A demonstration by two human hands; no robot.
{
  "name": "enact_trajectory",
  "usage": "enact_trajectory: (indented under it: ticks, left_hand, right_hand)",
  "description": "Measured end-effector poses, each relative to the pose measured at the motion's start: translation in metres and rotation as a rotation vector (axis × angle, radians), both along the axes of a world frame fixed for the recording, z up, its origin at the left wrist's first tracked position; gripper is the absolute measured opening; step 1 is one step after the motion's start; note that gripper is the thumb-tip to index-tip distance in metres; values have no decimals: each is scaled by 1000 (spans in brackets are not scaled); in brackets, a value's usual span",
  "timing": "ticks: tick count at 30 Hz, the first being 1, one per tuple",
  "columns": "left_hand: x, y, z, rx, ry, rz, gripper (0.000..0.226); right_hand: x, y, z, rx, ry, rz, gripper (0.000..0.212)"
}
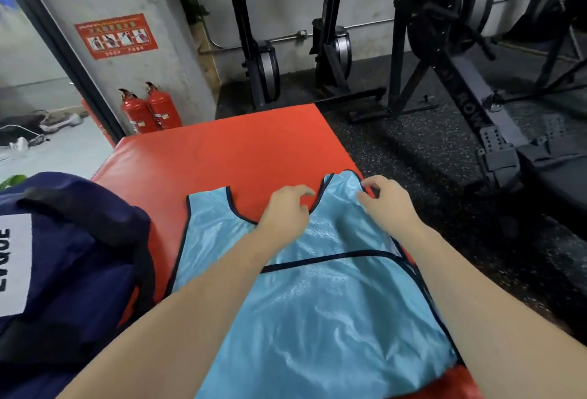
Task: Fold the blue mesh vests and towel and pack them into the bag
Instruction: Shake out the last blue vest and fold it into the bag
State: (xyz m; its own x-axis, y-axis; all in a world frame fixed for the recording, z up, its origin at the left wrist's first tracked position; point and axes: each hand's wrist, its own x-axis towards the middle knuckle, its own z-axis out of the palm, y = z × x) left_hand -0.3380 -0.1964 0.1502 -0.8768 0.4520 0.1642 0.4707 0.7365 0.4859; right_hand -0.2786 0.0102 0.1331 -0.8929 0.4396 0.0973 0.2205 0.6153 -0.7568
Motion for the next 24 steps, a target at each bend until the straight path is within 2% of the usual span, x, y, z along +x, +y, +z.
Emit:
enact_trajectory:
  ticks: [3,8,12,17,24]
  left_hand:
    - [-24,36,-3,85,-72,2,36]
    - [-58,77,-15,167,-189,54,23]
    - [-71,92,-21,157,-146,140,23]
    - [-73,97,-22,184,-194,146,26]
    - [-65,85,-20,620,-339,289,44]
  right_hand:
    - [-13,8,-13,-22,-62,59,42]
    - [-25,22,-31,-236,-111,92,57]
    - [-27,25,-35,-296,-110,105,62]
    - [-23,24,-29,-360,-96,135,53]
    - [-23,21,-32,-297,-71,148,41]
